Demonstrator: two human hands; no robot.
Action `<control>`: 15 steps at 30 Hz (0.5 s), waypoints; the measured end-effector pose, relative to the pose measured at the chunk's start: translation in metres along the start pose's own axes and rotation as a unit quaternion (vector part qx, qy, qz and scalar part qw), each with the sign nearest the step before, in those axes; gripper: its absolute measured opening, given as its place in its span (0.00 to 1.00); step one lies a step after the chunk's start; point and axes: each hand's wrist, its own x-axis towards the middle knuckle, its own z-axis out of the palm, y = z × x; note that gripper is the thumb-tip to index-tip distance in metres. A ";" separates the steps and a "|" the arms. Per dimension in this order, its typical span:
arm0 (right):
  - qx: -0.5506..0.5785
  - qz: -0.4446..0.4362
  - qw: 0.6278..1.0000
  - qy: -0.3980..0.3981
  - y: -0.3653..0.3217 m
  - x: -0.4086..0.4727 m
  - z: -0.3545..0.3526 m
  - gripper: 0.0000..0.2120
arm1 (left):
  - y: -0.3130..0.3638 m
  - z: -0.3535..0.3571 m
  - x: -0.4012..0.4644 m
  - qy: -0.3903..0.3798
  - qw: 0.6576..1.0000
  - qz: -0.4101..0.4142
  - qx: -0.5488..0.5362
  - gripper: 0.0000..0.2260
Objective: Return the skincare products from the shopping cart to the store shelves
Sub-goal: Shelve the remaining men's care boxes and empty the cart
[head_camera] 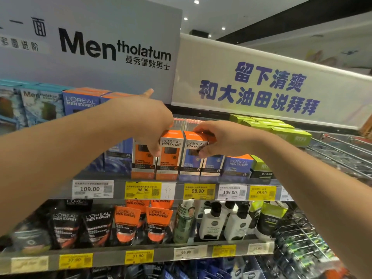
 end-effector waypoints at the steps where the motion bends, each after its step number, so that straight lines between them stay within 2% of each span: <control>1: 0.002 0.000 1.000 0.000 0.000 0.000 0.000 0.24 | 0.000 0.000 0.000 -0.005 1.000 0.002 0.002 0.19; 7: 0.011 0.000 1.000 -0.007 0.000 0.003 0.000 0.24 | -0.005 0.002 0.002 0.014 0.999 0.024 -0.019 0.19; 12: 0.005 0.004 1.000 -0.003 0.001 0.003 0.000 0.25 | -0.010 0.006 0.006 0.027 0.999 0.044 -0.016 0.14; 15: 0.011 0.002 1.000 0.000 0.000 0.003 0.002 0.25 | -0.010 0.006 0.004 0.022 0.999 0.034 -0.014 0.15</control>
